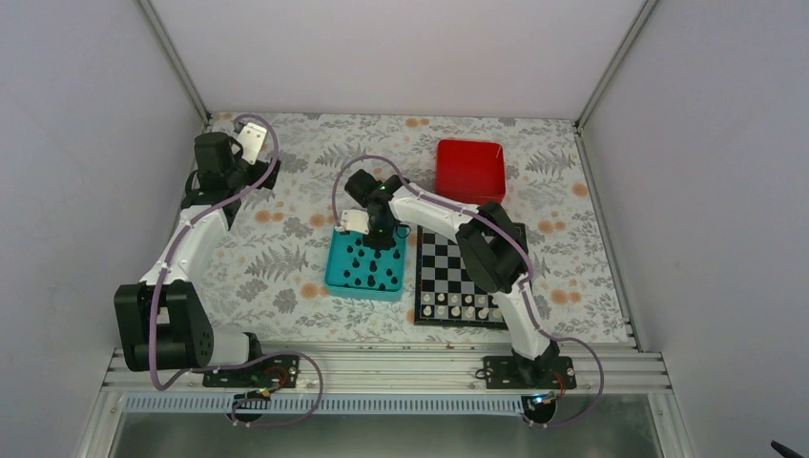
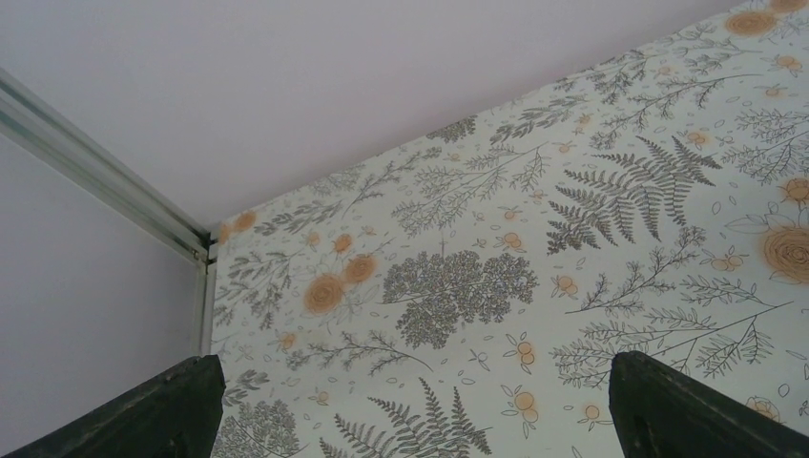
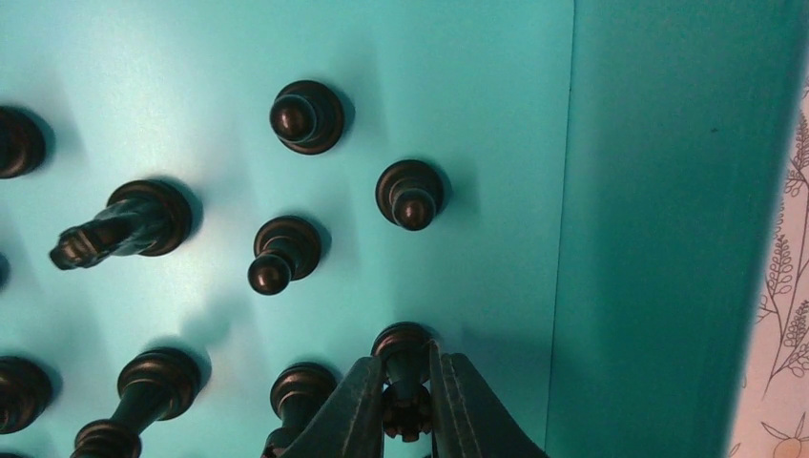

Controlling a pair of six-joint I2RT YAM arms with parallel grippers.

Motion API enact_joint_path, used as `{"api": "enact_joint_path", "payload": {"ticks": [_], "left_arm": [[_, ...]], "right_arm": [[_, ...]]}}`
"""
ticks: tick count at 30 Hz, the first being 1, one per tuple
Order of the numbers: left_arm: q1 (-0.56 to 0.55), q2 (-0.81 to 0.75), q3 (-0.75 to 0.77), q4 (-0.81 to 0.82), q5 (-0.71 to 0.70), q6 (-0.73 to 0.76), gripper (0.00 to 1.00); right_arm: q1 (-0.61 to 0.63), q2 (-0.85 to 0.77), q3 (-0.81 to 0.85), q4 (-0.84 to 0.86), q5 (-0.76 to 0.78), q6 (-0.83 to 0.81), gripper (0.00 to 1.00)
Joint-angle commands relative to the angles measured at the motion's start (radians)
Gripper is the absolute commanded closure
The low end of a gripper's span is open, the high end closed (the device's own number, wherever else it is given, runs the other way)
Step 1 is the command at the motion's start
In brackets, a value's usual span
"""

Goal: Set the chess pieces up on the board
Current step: Pick up the chess piece from the storage box.

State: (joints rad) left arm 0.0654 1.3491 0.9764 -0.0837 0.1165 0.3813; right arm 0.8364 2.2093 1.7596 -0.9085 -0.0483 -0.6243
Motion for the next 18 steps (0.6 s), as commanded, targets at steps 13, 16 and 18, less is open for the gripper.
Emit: {"api": "enact_joint_path", "payload": {"ticks": [13,16,18], "left_arm": [[0.008,-0.022,0.002,0.015,0.022,-0.006,0.00],[0.008,-0.024,0.004,0.012,0.023,-0.006,0.00],[0.008,-0.025,0.003,0.013,0.023,-0.007,0.00]], "right_arm": [[-0.026,-0.134,0.185,-0.150,-0.116,0.015,0.95],[-0.074,-0.173,0.234,-0.206,-0.120,0.008,0.94],[-0.119,-0.203,0.240,-0.226,-0.108,0.000,0.94]]}}
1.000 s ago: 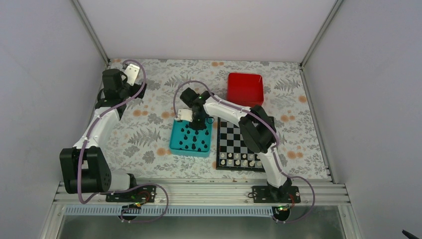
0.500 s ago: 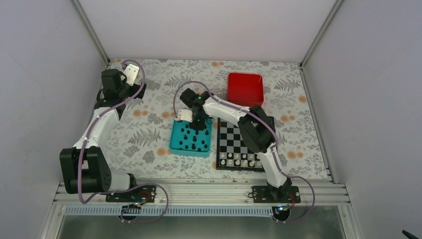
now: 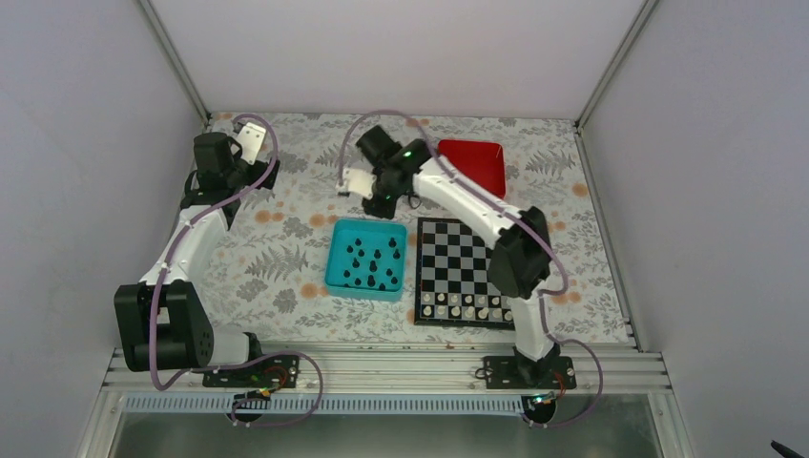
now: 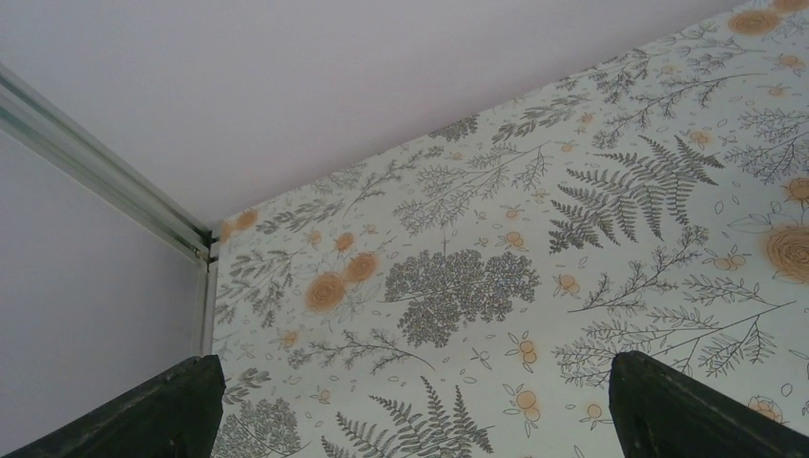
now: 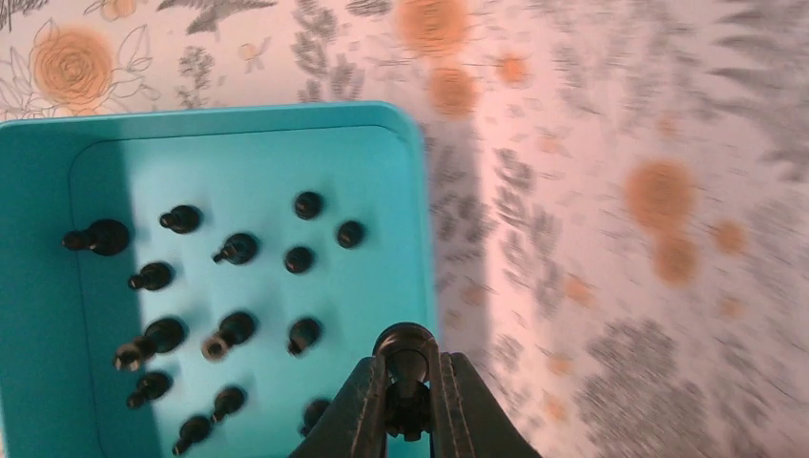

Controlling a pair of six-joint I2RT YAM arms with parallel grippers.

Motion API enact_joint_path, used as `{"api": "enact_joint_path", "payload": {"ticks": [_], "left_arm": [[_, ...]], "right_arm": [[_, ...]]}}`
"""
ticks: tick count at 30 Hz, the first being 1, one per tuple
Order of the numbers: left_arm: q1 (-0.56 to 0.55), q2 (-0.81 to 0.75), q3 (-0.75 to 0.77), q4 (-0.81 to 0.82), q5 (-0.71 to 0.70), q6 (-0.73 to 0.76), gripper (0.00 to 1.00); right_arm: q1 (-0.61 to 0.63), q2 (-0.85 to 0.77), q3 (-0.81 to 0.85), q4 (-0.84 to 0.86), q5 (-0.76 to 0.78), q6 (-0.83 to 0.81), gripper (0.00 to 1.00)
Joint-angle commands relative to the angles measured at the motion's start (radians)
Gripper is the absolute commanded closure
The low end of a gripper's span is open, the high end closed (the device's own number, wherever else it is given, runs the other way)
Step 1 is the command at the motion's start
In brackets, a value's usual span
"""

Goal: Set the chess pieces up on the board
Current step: Pick up the chess piece from the storage box, then place the chess piece on the chessboard.

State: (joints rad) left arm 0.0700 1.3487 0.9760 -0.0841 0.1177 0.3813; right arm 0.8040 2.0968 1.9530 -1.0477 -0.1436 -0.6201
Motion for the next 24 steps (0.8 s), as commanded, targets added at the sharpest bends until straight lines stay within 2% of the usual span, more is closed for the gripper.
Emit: {"api": "enact_joint_path", "payload": {"ticks": [1,9,16,24], "left_arm": [[0.004,-0.023,0.004,0.014,0.022,-0.007,0.00],[0.004,-0.018,0.006,0.014,0.026,-0.009,0.00],[0.005,-0.028,0.001,0.011,0.044,-0.003,0.00],[0.009,-0.030,-0.003,0.007,0.051,-0.002,0.00]], "right_arm": [[-0.115,-0.105,0.041,-0.094,-0.005,-0.009,0.94],[-0.268,-0.158,-0.081,-0.101,0.016,-0.051,0.93],[-0.297,-0.135,-0.238,-0.009,0.001,-0.053,0.92],[-0.319,-0.084,-0.309,0.046,-0.019,-0.059,0.93]]}}
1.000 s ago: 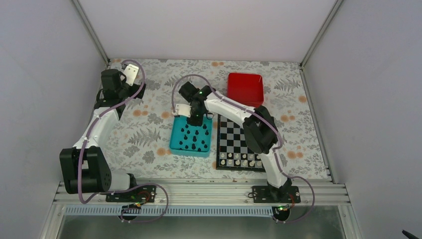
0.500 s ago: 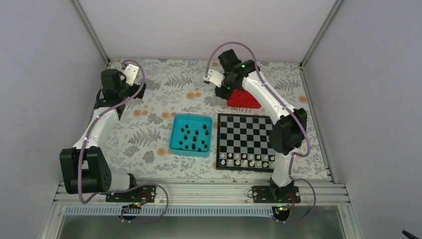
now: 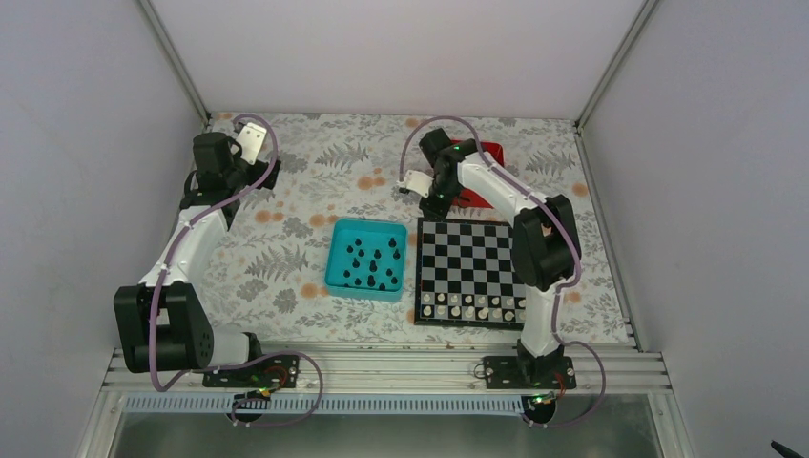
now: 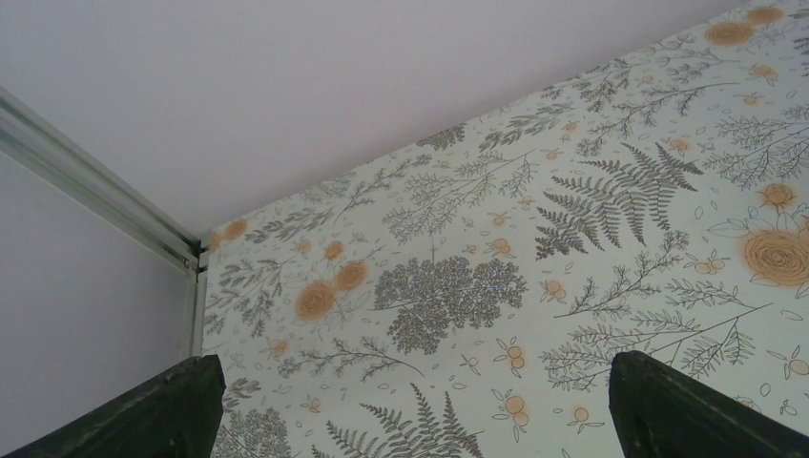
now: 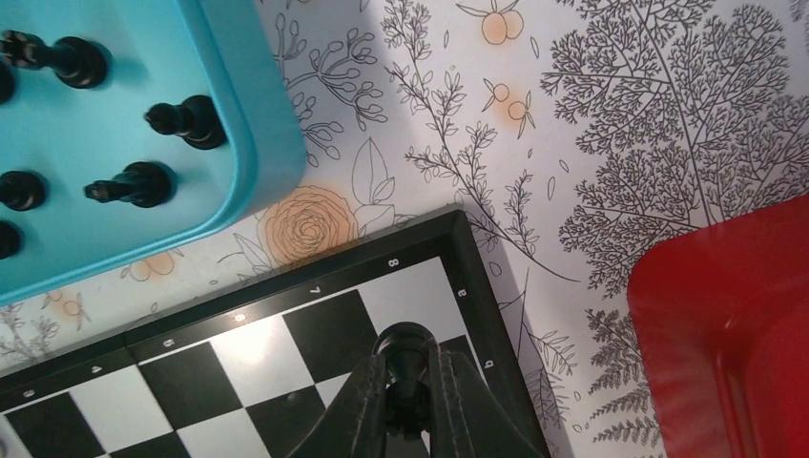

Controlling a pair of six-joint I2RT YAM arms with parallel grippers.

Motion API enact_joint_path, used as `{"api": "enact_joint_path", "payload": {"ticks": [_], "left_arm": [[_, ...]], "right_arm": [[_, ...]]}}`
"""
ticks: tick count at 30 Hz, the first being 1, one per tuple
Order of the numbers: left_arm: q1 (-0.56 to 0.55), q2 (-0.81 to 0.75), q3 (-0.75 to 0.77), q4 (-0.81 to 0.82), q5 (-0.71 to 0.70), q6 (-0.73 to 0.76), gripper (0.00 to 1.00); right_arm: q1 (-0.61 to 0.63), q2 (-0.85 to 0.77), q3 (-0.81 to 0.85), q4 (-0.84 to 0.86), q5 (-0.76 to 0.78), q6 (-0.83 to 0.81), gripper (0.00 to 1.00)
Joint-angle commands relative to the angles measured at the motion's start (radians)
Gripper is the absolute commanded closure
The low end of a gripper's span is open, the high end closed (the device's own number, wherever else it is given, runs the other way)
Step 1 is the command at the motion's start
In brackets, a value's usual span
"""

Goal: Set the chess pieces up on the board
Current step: Place the chess piece on the chessboard.

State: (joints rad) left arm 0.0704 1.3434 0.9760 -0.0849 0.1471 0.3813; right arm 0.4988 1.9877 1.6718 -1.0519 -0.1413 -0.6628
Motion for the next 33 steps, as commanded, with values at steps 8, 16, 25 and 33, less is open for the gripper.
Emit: {"api": "enact_joint_path", "payload": {"ticks": [8,16,25,33], "left_arm": [[0.016,-0.026,-0.003,0.005,0.037,-0.003,0.00],[0.019,-0.024,-0.005,0.000,0.049,-0.002,0.00],[0.023,-0.023,-0.002,-0.007,0.062,-0.002,0.00],[0.026,-0.024,0.000,-0.009,0.063,-0.002,0.00]], "right_arm": [[-0.026,0.064,-0.052,0.085,-0.026,-0.017,0.92],[-0.036,0.091,-0.061,0.100,-0.022,-0.019,0.92],[-0.040,0.102,-0.085,0.101,-0.021,-0.020,0.90],[-0.040,0.095,-0.083,0.087,-0.047,-0.026,0.90]]}}
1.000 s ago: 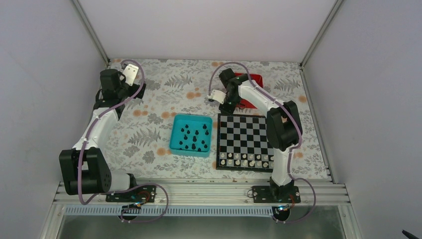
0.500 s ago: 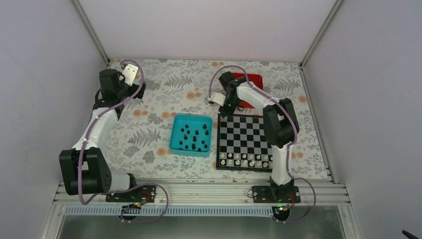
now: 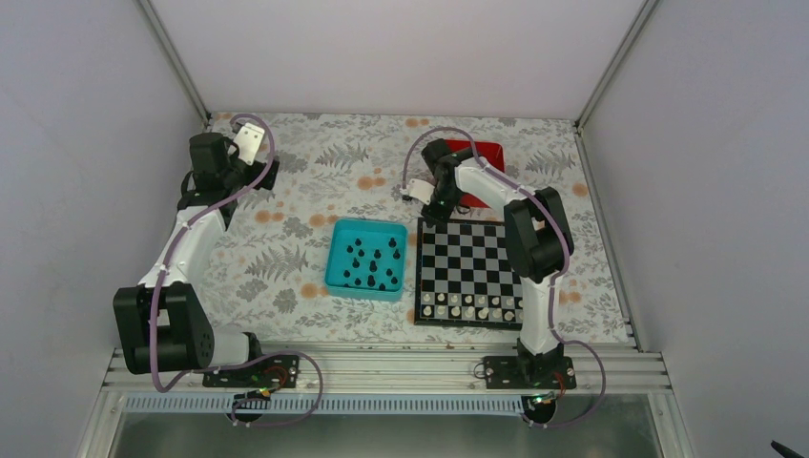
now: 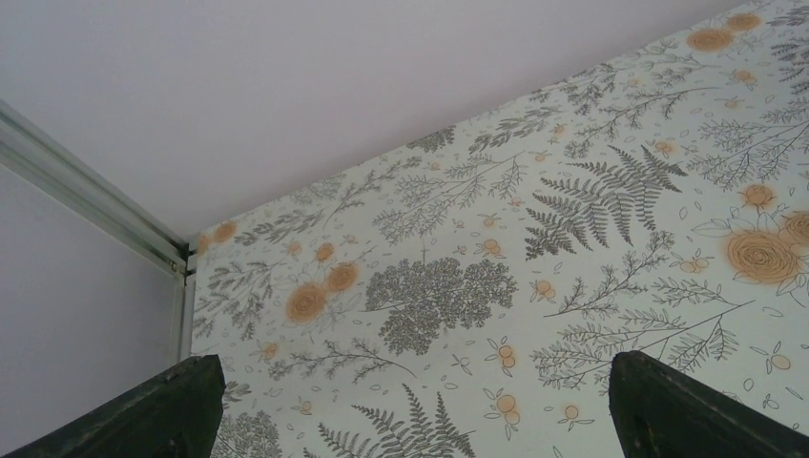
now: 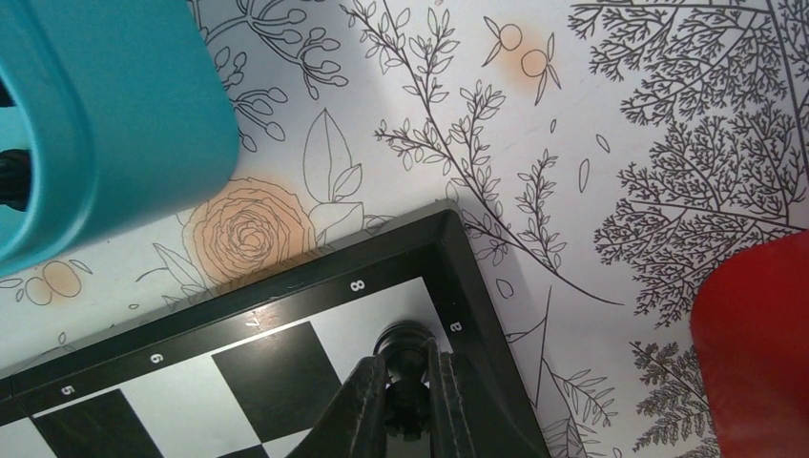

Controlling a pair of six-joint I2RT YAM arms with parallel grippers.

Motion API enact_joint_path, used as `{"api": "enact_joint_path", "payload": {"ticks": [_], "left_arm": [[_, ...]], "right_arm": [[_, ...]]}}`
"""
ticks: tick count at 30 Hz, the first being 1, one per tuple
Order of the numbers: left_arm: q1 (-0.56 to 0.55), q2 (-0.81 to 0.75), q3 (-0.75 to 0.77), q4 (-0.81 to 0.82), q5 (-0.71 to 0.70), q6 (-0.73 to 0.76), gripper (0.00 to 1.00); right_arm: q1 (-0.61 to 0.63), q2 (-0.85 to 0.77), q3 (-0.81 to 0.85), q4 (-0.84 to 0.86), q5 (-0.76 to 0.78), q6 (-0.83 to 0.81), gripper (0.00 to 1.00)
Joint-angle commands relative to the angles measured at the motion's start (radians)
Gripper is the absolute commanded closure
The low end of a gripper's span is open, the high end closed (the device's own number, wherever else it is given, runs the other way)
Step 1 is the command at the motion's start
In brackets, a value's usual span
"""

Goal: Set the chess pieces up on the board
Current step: Place the chess piece on the chessboard.

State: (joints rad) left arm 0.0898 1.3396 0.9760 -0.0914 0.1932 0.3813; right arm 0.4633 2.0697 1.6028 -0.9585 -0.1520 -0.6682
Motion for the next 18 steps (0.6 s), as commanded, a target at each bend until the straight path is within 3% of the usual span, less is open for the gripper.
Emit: {"api": "enact_joint_path", "payload": {"ticks": [1,14,18], "left_arm": [[0.007,-0.020,0.000,-0.002,0.016,-0.002,0.00],[0.010,-0.013,0.000,0.001,0.017,-0.001,0.00],[0.013,-0.013,-0.003,0.004,0.019,0.001,0.00]], "right_arm": [[-0.005,0.012,-0.014,-0.011,-0.039,-0.021,0.90],[-0.005,0.028,-0.008,-0.029,-0.033,-0.025,0.88],[-0.005,0.019,0.008,-0.025,-0.030,-0.019,0.68]]}}
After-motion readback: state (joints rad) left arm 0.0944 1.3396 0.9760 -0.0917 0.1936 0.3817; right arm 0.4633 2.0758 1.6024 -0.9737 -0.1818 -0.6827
